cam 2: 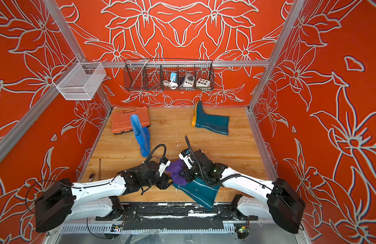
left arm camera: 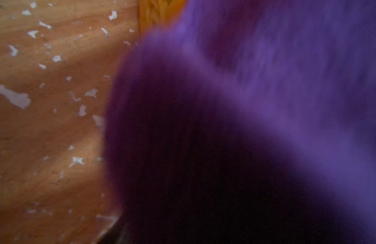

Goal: Wipe the rubber boots with a cloth
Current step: Wipe the dirt off the rubber boot.

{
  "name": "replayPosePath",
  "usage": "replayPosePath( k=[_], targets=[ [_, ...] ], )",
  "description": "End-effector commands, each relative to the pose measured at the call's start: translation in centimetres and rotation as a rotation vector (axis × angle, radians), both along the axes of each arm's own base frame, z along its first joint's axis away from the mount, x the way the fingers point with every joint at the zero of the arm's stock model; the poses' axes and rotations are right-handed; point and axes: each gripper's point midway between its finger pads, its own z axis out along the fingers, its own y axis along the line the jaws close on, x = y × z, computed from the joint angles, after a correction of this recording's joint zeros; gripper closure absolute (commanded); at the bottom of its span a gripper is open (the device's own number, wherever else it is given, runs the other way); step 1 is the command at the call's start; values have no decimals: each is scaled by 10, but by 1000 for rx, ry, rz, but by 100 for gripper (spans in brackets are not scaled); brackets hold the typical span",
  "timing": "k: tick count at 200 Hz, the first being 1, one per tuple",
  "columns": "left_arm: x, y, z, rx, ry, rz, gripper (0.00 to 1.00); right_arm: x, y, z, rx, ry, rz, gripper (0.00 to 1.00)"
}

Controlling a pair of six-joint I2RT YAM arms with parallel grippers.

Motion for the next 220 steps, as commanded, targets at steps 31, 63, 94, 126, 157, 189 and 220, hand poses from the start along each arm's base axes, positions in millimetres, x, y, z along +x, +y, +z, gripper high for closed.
replayPosePath(
  k=[31, 63, 94, 126, 157, 189, 220],
  targets=[
    [7, -13, -11, -61, 38, 35, 63, 17, 11, -21, -25, -16, -38, 100],
    [2, -2, -20, -1, 40, 29, 83, 45, -1, -10, -38, -35, -101, 100],
    [-3, 0, -18, -12, 33, 12, 100, 100, -22, -4, -70, -36, -188, 100],
    [-3, -2, -16, -16, 33, 1, 100, 170, -50, -3, -112, 18, -323, 100],
    [-2, 1, -16, -10, 28, 14, 100, 158, -42, 19, -74, 5, -277, 100],
    [-1, 0, -15, -8, 23, 12, 100, 89, -24, 3, -100, -4, -174, 100],
    [-2, -2, -16, -4, 28, -1, 100, 43, -16, -40, -72, 109, -157, 100]
  ],
)
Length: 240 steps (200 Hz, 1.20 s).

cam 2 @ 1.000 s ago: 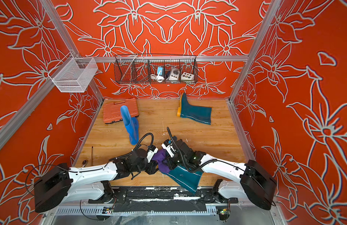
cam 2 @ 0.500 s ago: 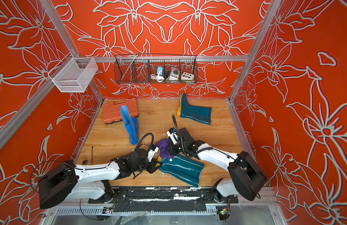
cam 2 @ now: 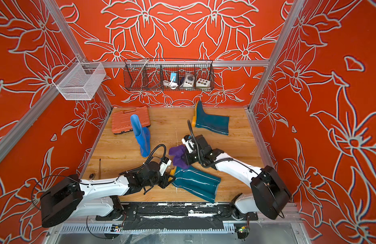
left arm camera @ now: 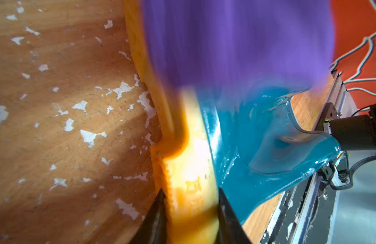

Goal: Wipe the rubber boots with a cloth
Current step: Wipe the dirt off the rubber boot, then adjust the rubber boot at the center of the board.

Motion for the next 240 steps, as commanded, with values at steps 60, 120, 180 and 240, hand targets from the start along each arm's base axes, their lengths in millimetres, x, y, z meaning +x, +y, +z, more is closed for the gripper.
replayPosePath(
  k=[60, 120, 180, 240],
  targets=[
    [-10, 5, -7, 28, 39, -31, 100, 74, -46, -26, -51, 64, -242, 100],
    [17, 25, 17, 151, -8, 133, 100, 101, -172, -21, -202, 131, -592, 100],
    [51, 19, 44, 155, -54, 281, 100, 67, -245, 9, -350, 12, -797, 55],
    [61, 22, 55, 159, -62, 346, 61, 62, -253, 20, -438, 56, -788, 11]
  ],
)
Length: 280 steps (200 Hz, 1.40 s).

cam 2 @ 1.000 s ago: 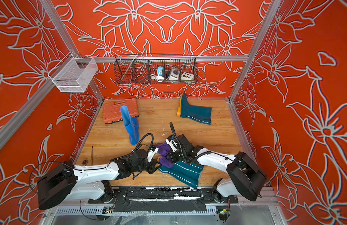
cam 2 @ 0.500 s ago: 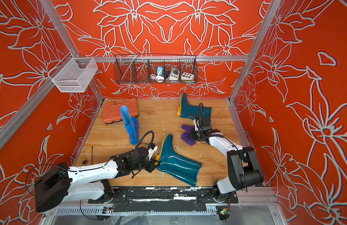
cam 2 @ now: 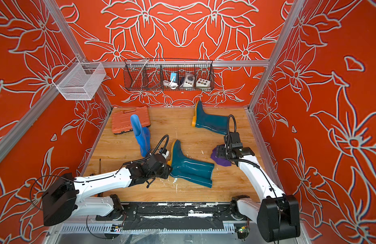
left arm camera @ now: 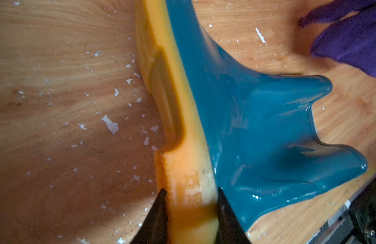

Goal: Wipe the rubber boots with a cloth
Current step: Place the cleaning item at the center of the board.

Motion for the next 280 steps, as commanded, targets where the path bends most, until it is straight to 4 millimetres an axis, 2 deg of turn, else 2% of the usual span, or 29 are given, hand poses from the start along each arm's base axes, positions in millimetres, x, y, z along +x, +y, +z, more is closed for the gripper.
replayPosePath(
  k=[1, 13, 48, 84, 109, 151, 167, 209, 226, 235, 244, 268, 280],
  targets=[
    [16, -3, 24, -36, -71, 58, 60, -5, -9, 13, -55, 13, -13, 11],
    [15, -1, 26, -35, -74, 58, 55, -7, -12, 17, -71, 3, -18, 8],
    [11, -1, 28, -40, -72, 34, 51, -11, -16, 31, -90, -14, -16, 2],
    [8, -4, 28, -45, -62, 5, 50, -18, -20, 52, -153, -42, -1, 4],
    [5, -10, 26, -52, -48, -30, 50, -24, -26, 70, -273, -71, 15, 5],
    [-1, -17, 19, -58, -8, -63, 50, -19, -35, 93, -361, -104, -7, 4],
    [-4, -16, 16, -56, 3, -73, 50, -13, -39, 108, -381, -142, -25, 3],
    [-12, -8, 13, -50, 7, -82, 50, 1, -63, 161, -528, -203, -84, 1],
    [-14, -4, 14, -54, -2, -83, 50, 2, -66, 173, -535, -235, -100, 1],
    [-15, -3, 14, -55, -7, -84, 50, 3, -63, 172, -516, -244, -96, 2],
    [-16, -2, 14, -56, -10, -87, 50, 4, -57, 159, -481, -223, -72, 3],
    [-18, -2, 14, -57, -13, -102, 50, -3, -37, 86, -367, -21, -13, 4],
    [-20, -2, 13, -59, -10, -115, 50, -12, -23, 60, -276, 40, 2, 6]
  ],
)
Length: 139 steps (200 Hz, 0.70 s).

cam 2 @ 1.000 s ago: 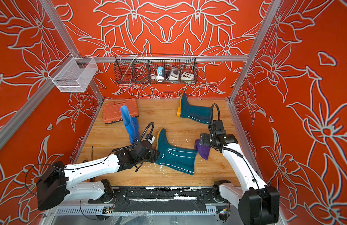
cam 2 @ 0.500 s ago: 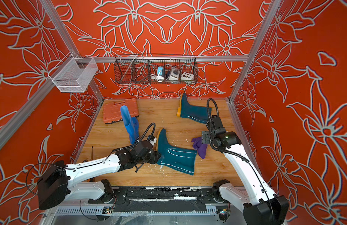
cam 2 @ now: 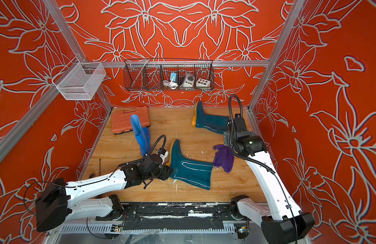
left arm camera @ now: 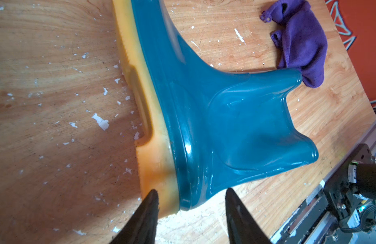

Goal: Wipe the rubber boots with a cloth
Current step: Place the cleaning item at the center of the board, then adjust the rubber boot at the center of the board.

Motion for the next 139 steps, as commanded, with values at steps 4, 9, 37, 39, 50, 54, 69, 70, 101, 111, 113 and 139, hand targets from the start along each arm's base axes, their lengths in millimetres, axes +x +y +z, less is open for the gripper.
replayPosePath(
  k=[4, 9, 37, 39, 50, 54, 69, 70, 101, 111, 113, 139],
  targets=[
    [-5, -1, 1, -4, -5, -37, 50, -23, 28, -74, 181, 210, 27, 7],
    [-6, -1, 1, -5, -3, -43, 50, -27, 34, -82, 230, 210, 31, 8],
    [-11, 0, -10, -1, 19, -55, 50, -60, 68, -108, 485, 215, 53, 17],
    [-11, 1, -11, 0, 20, -54, 50, -63, 70, -109, 496, 216, 56, 18],
    [-12, 1, -16, 1, 30, -52, 50, -76, 82, -117, 549, 239, 70, 19],
    [-12, 0, -18, 1, 34, -51, 51, -81, 86, -119, 564, 249, 74, 19],
    [-14, -1, -25, 5, 54, -54, 51, -100, 103, -132, 611, 293, 97, 19],
    [-14, -1, -25, 5, 55, -54, 52, -101, 104, -132, 614, 295, 97, 19],
    [-15, -1, -32, 9, 76, -50, 53, -131, 132, -160, 711, 380, 114, 23],
    [-16, 0, -32, 10, 78, -46, 53, -139, 133, -167, 704, 398, 111, 23],
    [-16, 0, -32, 11, 78, -46, 53, -141, 133, -168, 703, 401, 109, 23],
    [-17, 3, -32, 10, 75, -36, 53, -156, 132, -186, 696, 433, 91, 25]
  ],
)
